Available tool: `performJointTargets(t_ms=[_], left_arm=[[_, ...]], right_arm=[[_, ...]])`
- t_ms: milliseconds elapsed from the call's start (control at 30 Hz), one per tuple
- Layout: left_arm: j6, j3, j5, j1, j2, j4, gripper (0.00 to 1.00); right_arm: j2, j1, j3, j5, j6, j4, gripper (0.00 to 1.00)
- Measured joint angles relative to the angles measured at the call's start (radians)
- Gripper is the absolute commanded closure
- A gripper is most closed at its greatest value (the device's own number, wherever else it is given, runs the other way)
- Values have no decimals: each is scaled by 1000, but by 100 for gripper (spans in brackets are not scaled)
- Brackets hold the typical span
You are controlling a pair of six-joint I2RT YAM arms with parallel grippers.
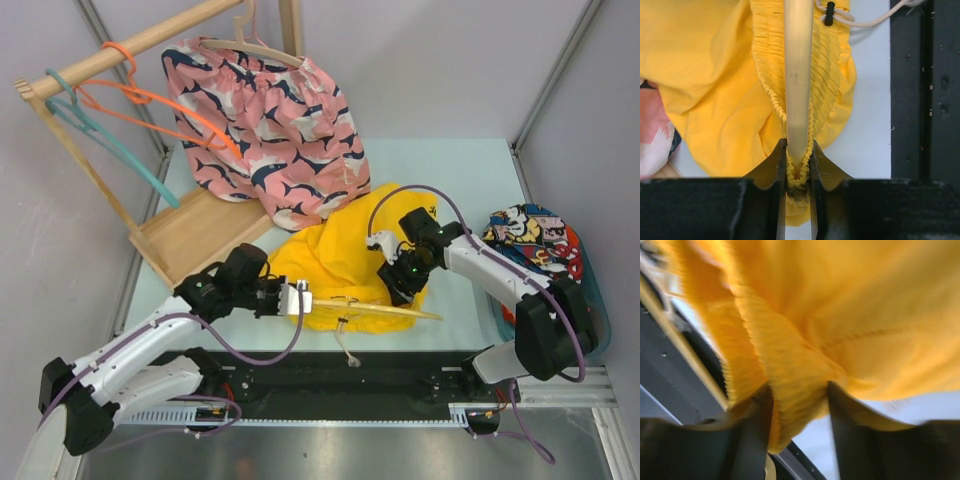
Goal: Place the shorts on the hanger
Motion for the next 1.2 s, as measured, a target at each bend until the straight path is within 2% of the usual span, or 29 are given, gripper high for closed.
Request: performJointTargets(t_ms=[67,100,167,433,567,900,1200], left_arm=[[2,0,9,32,-15,-2,100],[3,0,19,60,-24,-10,100],[17,0,37,116,-38,-15,100],[124,0,180,304,-68,-25,100],[172,0,215,364,-56,-32,100],[237,6,226,376,69,-10,100],[233,31,217,376,147,24,100]], right_arm=[[14,-44,-18,21,0,2,78],[19,-71,-21,27,-6,2,89],[21,-132,-25,31,-9,6,100],[-47,-270,-25,-41,-42,11,100],[-77,-348,-25,-74,-81,-6,100],[-172,-441,-25,-112,-175,-77,100],[-238,-450,-26,-111,-228,-94,100]])
